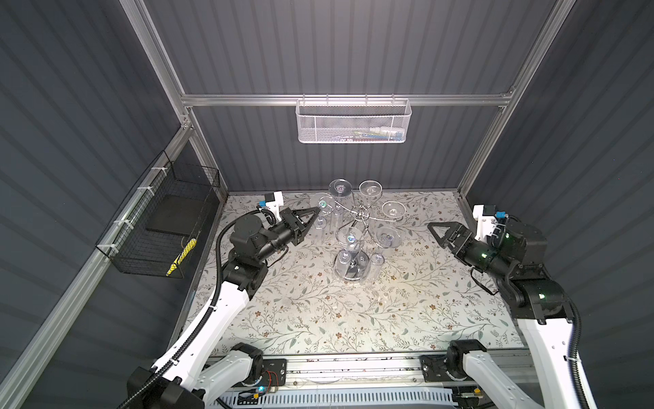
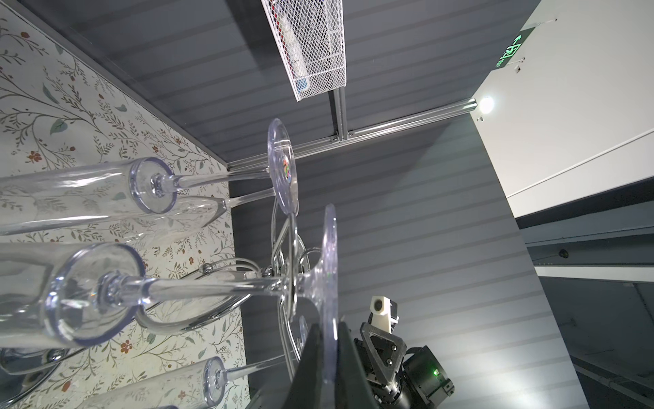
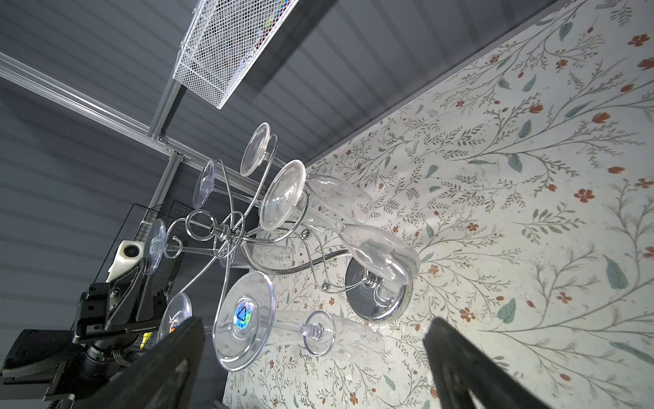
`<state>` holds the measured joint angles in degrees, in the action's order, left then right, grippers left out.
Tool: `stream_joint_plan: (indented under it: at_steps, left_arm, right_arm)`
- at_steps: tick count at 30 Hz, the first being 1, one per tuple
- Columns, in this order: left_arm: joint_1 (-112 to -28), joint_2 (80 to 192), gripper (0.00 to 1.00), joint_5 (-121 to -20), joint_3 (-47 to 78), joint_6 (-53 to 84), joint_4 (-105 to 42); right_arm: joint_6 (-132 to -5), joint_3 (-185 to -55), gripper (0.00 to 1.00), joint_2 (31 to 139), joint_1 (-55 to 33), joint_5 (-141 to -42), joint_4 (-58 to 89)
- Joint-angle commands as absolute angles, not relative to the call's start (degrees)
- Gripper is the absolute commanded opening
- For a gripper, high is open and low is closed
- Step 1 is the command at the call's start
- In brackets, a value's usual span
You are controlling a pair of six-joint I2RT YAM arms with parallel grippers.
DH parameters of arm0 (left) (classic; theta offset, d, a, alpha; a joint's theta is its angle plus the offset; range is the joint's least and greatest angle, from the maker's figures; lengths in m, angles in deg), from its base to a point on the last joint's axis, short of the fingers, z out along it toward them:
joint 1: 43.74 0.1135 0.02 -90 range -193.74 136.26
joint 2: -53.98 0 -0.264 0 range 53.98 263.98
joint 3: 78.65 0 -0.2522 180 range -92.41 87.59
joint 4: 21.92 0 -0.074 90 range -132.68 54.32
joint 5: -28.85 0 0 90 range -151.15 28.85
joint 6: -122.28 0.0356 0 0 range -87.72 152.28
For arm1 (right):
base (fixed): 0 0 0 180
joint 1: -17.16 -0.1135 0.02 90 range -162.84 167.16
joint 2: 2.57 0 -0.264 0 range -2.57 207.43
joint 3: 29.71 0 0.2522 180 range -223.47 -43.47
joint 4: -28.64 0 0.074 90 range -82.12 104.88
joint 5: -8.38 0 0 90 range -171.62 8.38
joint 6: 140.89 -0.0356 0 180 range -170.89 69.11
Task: Take the wine glass off the wine glass rack
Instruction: 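Advance the left gripper to a flute's stem on the rack while the right gripper waits, then close the left gripper on the clear flute's stem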
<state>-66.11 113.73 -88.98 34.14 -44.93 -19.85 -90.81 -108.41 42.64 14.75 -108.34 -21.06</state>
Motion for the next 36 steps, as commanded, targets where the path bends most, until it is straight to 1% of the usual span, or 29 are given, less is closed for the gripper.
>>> stream_joint_plan:
  at_steps: [1, 13, 16, 25, 36]
  left_arm:
    - [-66.3, 112.9, 0.0, -88.2, 30.6, -43.7, -18.2]
    - [-66.4, 118.0, 0.0, -89.8, 27.5, -43.7, -16.4]
    - [-66.3, 119.5, 0.0, -91.4, 27.0, -45.0, -14.5]
    - [-66.3, 123.0, 0.0, -96.1, 23.6, -44.4, -15.0]
    - [-66.4, 123.7, 0.0, -100.7, 23.1, -45.5, -14.8]
  right_arm:
    - [-91.1, -109.2, 0.99, 42.2, 14.5, -107.9, -19.8]
    - [-91.1, -109.8, 0.99, 42.7, 14.5, -107.6, -19.8]
    - [-91.1, -110.0, 0.99, 42.9, 14.5, -107.6, -19.7]
    - [-91.5, -110.0, 0.99, 42.4, 14.5, -107.1, -19.7]
    - [-90.8, -109.7, 0.99, 41.8, 14.5, -106.5, -19.9]
